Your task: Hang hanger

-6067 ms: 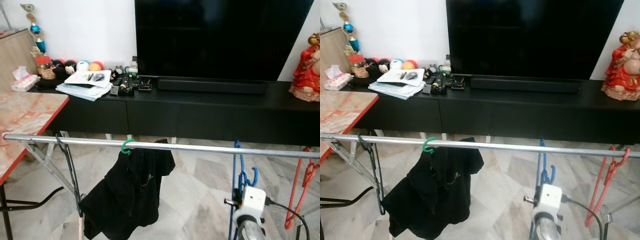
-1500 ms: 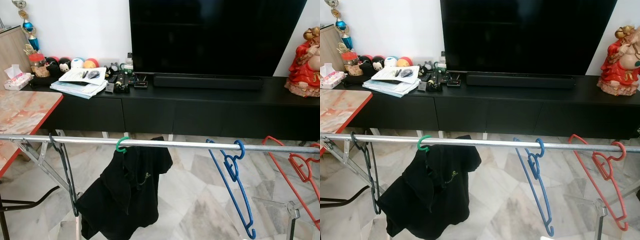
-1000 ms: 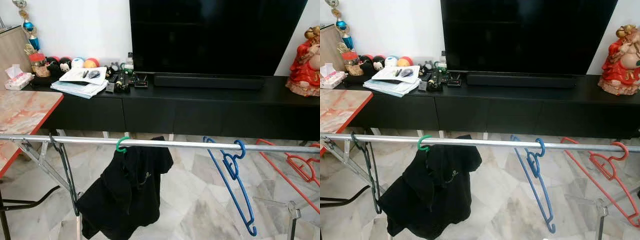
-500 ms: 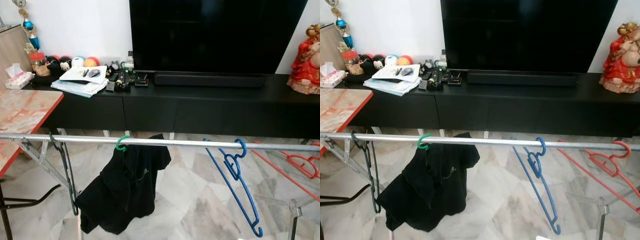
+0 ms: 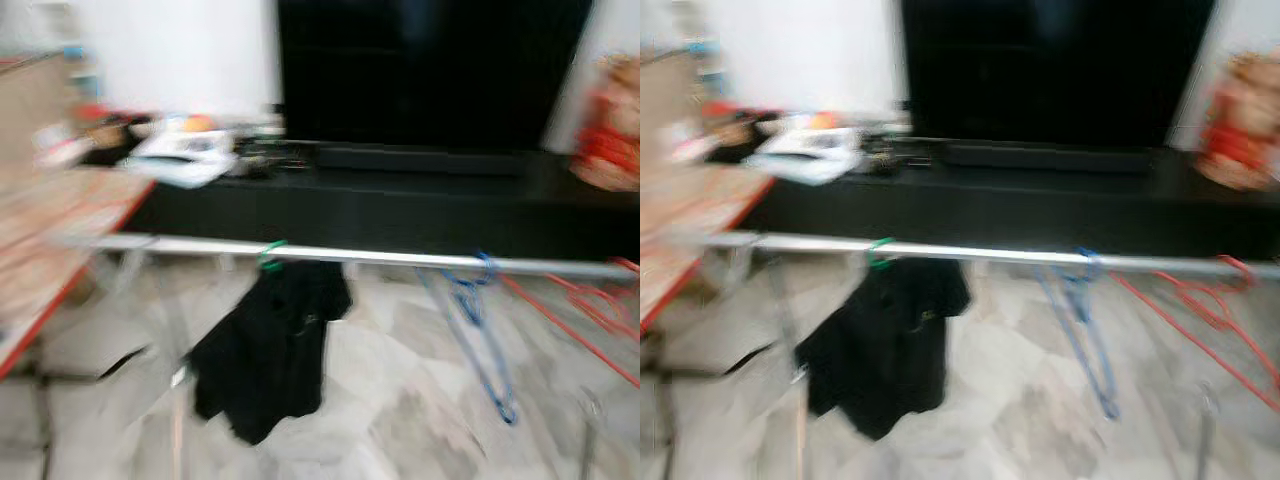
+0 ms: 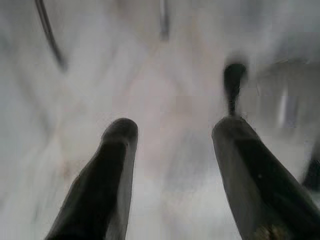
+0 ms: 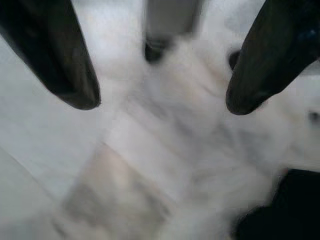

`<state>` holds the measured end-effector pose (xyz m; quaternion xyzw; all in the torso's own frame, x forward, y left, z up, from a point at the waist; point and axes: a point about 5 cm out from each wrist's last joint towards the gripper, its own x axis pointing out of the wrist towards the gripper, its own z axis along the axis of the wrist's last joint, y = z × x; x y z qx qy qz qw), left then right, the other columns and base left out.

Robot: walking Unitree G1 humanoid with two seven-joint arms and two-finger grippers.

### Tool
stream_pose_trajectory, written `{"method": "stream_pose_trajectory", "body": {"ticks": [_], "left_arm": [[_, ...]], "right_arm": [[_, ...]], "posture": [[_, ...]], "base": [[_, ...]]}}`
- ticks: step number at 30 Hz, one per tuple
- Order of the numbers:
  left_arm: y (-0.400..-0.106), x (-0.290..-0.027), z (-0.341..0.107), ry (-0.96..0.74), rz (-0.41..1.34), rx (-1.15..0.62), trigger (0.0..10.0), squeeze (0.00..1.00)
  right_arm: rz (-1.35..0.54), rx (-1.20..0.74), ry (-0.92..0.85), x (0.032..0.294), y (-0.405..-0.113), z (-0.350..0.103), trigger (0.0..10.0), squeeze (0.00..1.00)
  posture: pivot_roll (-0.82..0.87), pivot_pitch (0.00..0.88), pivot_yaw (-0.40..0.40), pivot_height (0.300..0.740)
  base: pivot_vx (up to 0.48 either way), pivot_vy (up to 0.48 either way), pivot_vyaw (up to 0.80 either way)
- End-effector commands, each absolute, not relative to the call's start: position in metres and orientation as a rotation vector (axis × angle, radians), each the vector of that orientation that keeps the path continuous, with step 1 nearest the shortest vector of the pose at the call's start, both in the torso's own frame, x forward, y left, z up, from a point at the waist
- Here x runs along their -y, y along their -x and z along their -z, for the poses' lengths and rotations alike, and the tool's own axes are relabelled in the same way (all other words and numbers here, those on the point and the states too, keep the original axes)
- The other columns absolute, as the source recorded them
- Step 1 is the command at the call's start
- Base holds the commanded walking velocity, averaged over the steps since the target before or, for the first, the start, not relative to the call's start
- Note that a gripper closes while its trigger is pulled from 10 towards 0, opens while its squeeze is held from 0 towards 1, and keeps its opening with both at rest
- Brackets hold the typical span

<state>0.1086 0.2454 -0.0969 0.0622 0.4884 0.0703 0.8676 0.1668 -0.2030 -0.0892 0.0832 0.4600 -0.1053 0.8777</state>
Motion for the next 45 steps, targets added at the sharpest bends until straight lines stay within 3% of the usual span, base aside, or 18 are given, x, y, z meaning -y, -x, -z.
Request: {"method": "stream_pose_trajectory", "body": {"ticks": [1, 7, 30, 39, 45], "left_arm": [[-0.097, -0.248, 0.1, -0.13, -0.153, -1.076, 10.0, 0.0], [-0.097, -0.248, 0.1, -0.131, -0.153, -1.077, 10.0, 0.0], [-0.096, -0.247, 0.101, -0.124, -0.15, -1.092, 10.0, 0.0], [-0.097, -0.249, 0.1, -0.156, -0.134, -1.093, 10.0, 0.0], [-0.098, -0.251, 0.099, -0.184, -0.132, -1.096, 10.0, 0.0]], "right_arm": [[0.228, -0.965, -0.175, 0.204, -0.162, 0.091, 10.0, 0.0], [0.227, -0.963, -0.176, 0.205, -0.161, 0.091, 10.0, 0.0], [0.221, -0.945, -0.176, 0.201, -0.174, 0.086, 10.0, 0.0], [0.205, -0.952, -0.168, 0.198, -0.177, 0.086, 10.0, 0.0], [0.21, -0.962, -0.174, 0.201, -0.168, 0.089, 10.0, 0.0]], "posture": [[0.14, 0.0, 0.009, 0.74], [0.14, 0.0, 0.008, 0.74], [0.15, 0.0, -0.001, 0.74], [0.15, 0.0, 0.006, 0.74], [0.14, 0.0, 0.017, 0.74]], "base": [[-0.277, 0.0, 0.0], [-0.277, 0.0, 0.0], [0.0, 0.0, 0.0], [0.0, 0.0, -0.75], [0.0, -0.375, -0.77]]}}
